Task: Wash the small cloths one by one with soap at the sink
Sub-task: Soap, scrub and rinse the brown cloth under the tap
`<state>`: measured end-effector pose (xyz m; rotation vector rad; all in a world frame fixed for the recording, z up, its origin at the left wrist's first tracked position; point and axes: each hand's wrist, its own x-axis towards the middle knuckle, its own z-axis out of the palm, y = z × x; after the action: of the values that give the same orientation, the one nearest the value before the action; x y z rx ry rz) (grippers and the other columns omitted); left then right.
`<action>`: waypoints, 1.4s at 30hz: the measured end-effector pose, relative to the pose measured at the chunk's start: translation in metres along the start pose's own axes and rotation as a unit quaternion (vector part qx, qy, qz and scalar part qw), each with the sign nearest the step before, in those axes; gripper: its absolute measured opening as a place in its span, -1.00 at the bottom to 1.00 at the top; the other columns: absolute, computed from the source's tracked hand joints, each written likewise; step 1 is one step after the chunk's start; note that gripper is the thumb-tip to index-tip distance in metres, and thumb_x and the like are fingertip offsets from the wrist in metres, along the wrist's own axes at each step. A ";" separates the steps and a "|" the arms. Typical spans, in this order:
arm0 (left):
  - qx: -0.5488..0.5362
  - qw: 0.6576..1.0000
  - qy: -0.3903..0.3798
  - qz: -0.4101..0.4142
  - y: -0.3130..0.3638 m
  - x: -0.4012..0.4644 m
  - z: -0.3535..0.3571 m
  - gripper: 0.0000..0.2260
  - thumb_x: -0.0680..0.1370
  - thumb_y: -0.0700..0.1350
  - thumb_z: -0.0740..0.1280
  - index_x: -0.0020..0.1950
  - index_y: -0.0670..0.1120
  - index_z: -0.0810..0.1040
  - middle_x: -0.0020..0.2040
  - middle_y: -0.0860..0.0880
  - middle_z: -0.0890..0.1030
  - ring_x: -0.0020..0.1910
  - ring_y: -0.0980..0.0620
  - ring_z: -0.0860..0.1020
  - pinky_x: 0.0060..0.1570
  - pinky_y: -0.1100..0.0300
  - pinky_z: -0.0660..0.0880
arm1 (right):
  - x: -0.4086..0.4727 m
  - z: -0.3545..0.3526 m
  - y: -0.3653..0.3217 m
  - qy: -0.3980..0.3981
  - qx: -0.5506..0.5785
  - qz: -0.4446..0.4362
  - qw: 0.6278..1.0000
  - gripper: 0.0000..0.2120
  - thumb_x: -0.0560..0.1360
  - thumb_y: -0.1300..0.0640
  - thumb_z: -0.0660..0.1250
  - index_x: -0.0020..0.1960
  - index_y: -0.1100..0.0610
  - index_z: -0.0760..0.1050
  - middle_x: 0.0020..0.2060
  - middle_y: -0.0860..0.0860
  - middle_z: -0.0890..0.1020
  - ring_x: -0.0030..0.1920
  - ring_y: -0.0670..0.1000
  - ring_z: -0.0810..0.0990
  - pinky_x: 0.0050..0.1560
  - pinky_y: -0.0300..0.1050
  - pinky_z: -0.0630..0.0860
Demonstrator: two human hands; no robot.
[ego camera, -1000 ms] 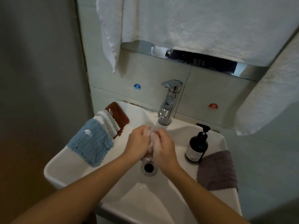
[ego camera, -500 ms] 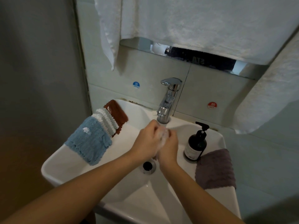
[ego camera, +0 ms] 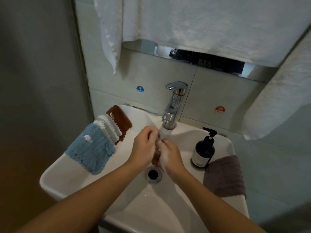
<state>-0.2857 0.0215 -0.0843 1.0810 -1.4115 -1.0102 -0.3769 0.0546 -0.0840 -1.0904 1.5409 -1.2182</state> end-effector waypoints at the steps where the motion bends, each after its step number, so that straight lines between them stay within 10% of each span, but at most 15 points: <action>1: 0.014 1.000 0.015 0.003 0.000 -0.001 0.000 -0.80 0.66 -0.13 0.19 -0.14 -0.05 0.50 -0.28 0.03 0.56 -0.28 0.13 0.55 -0.30 0.31 0.47 | -0.005 0.001 -0.004 -0.019 0.057 -0.007 0.998 -0.76 0.64 0.19 0.14 -0.20 0.23 0.36 -0.46 0.11 0.41 -0.56 0.01 0.40 -0.55 -0.18 0.34; 6: 0.028 0.995 -0.085 -0.037 -0.001 -0.017 0.017 -0.76 0.68 -0.02 0.15 -0.16 -0.01 0.44 -0.27 0.01 0.55 -0.26 0.09 0.56 -0.29 0.18 0.52 | 0.012 0.000 -0.011 0.255 0.041 -0.085 0.962 -0.80 0.63 0.18 0.15 -0.16 0.15 0.42 -0.34 -0.01 0.49 -0.36 -0.06 0.44 -0.35 -0.20 0.38; 12: 0.073 0.997 0.012 -0.024 0.002 0.001 -0.001 -0.77 0.68 -0.05 0.14 -0.16 -0.03 0.39 -0.30 0.00 0.51 -0.31 0.09 0.52 -0.37 0.30 0.42 | -0.004 0.015 0.009 0.047 -0.038 -0.100 0.993 -0.74 0.59 -0.04 0.17 -0.27 -0.04 0.39 -0.38 -0.04 0.52 -0.35 -0.01 0.51 -0.32 0.04 0.50; 16: 0.039 0.994 -0.099 -0.003 0.008 -0.014 0.010 -0.86 0.65 -0.07 0.21 -0.10 -0.03 0.40 -0.26 0.03 0.53 -0.29 0.13 0.52 -0.38 0.25 0.45 | 0.015 0.005 -0.003 0.196 0.067 -0.029 0.978 -0.80 0.62 0.14 0.12 -0.14 0.10 0.43 -0.28 0.03 0.54 -0.25 0.04 0.54 -0.30 -0.09 0.48; 21: 0.081 0.996 -0.031 -0.005 0.005 0.002 0.001 -0.89 0.68 -0.08 0.14 -0.02 -0.03 0.39 -0.24 -0.03 0.57 -0.27 0.02 0.59 -0.42 0.14 0.54 | -0.001 0.011 -0.004 0.058 0.055 -0.041 0.996 -0.79 0.62 0.14 0.14 -0.13 0.21 0.42 -0.35 0.10 0.52 -0.40 0.03 0.52 -0.48 -0.13 0.44; 25: 0.063 0.992 -0.107 0.002 0.015 -0.011 0.013 -0.89 0.67 -0.14 0.13 -0.03 -0.05 0.41 -0.21 -0.01 0.56 -0.25 0.08 0.56 -0.40 0.28 0.47 | 0.023 0.003 0.000 0.173 0.098 -0.017 0.980 -0.79 0.56 0.10 0.15 -0.23 0.12 0.41 -0.34 0.06 0.50 -0.28 0.08 0.52 -0.31 -0.04 0.44; 29: 0.059 0.998 -0.002 -0.039 0.008 0.010 0.003 -0.86 0.68 -0.12 0.13 -0.05 -0.08 0.41 -0.23 0.00 0.54 -0.23 0.04 0.54 -0.38 0.31 0.44 | 0.006 0.014 0.005 0.065 -0.036 -0.069 0.995 -0.75 0.49 -0.07 0.12 -0.28 0.01 0.41 -0.38 0.06 0.53 -0.33 0.10 0.54 -0.36 0.03 0.47; 33: 0.000 0.993 -0.115 -0.028 0.018 -0.010 0.014 -0.86 0.68 -0.11 0.13 -0.05 -0.06 0.41 -0.23 0.00 0.53 -0.28 0.13 0.54 -0.43 0.32 0.44 | 0.021 0.004 -0.001 0.191 0.064 -0.040 0.979 -0.74 0.59 0.12 0.12 -0.27 0.08 0.37 -0.33 0.08 0.52 -0.27 0.09 0.53 -0.24 0.04 0.50; 38: 0.021 1.000 -0.011 -0.020 0.010 0.004 0.005 -0.83 0.67 -0.13 0.14 -0.11 -0.08 0.40 -0.27 0.00 0.51 -0.29 0.10 0.52 -0.40 0.35 0.44 | 0.003 0.006 -0.003 0.041 0.009 -0.027 0.999 -0.73 0.61 0.13 0.11 -0.18 0.22 0.45 -0.34 0.18 0.54 -0.41 0.08 0.54 -0.51 -0.16 0.44; 42: 0.014 0.994 -0.107 -0.006 0.017 -0.013 0.015 -0.87 0.68 -0.12 0.15 -0.06 -0.06 0.40 -0.26 0.02 0.52 -0.34 0.23 0.54 -0.46 0.34 0.43 | 0.017 0.001 -0.002 0.164 0.055 -0.028 0.984 -0.79 0.62 0.08 0.12 -0.15 0.10 0.41 -0.27 0.10 0.55 -0.23 0.15 0.59 -0.32 0.04 0.56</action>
<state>-0.3013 0.0384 -0.0725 1.0262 -1.5972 -1.1453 -0.3797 0.0378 -0.0841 -0.8988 1.6718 -1.5641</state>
